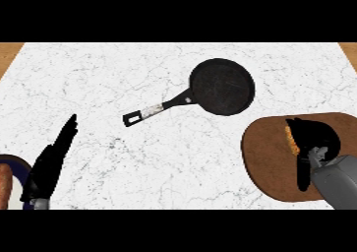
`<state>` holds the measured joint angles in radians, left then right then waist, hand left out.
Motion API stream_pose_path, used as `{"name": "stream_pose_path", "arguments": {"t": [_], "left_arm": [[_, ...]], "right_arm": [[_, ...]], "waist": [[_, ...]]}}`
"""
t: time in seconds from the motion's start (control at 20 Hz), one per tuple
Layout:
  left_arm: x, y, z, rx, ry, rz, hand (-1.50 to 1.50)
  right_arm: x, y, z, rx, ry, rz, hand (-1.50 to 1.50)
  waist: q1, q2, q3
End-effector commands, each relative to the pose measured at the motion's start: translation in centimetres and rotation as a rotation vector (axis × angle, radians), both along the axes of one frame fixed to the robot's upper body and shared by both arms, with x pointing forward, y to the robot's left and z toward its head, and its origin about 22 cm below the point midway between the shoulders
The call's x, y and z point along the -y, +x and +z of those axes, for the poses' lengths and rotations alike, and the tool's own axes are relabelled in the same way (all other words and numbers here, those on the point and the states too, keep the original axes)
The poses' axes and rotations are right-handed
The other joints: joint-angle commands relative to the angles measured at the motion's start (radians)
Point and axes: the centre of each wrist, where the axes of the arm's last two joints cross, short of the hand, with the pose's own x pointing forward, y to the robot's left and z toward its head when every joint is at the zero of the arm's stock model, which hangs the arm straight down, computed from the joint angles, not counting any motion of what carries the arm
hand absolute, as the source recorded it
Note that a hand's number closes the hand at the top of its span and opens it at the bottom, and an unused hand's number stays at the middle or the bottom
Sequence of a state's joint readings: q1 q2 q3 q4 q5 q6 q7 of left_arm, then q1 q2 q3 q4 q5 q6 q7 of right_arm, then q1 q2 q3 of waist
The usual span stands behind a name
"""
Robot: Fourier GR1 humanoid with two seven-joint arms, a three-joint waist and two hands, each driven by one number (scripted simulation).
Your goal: Pick the croissant from the cutting board and place it in the pan
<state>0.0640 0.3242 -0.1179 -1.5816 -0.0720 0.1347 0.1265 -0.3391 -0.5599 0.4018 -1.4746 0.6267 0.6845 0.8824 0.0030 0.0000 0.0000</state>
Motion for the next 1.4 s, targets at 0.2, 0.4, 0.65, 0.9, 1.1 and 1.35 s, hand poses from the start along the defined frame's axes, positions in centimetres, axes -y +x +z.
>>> {"name": "stream_pose_path", "arguments": {"t": [0.2,0.4,0.65,0.9,1.1,1.35], "left_arm": [[-0.6,0.1,-0.6,0.006,0.013,-0.004,0.0],[-0.1,-0.4,0.5,0.008,-0.001,-0.002,0.0],[-0.1,-0.1,0.4,0.003,-0.009,-0.013,0.0],[-0.3,-0.6,-0.5,0.001,0.0,0.021,0.0],[-1.9,-1.2,-0.1,-0.022,-0.001,0.083,0.0],[-1.3,-1.5,-0.4,-0.016,0.001,0.068,0.0]], "right_arm": [[0.3,0.4,-3.9,0.039,0.018,-0.006,1.5],[1.1,1.5,-0.9,0.054,0.086,-0.038,1.5],[1.6,0.2,-4.2,0.027,0.145,-0.044,1.5],[0.9,-2.1,-2.9,0.108,0.165,-0.187,1.5],[1.1,-3.4,-5.0,0.223,0.27,-0.693,1.5],[-1.2,-5.2,-2.8,0.529,0.153,-0.898,1.5]], "waist": [[0.003,0.001,0.0],[0.002,0.0,0.0],[0.002,0.0,0.0],[-0.014,-0.003,-0.001],[-0.085,-0.018,-0.002],[-0.072,-0.02,-0.006]]}}
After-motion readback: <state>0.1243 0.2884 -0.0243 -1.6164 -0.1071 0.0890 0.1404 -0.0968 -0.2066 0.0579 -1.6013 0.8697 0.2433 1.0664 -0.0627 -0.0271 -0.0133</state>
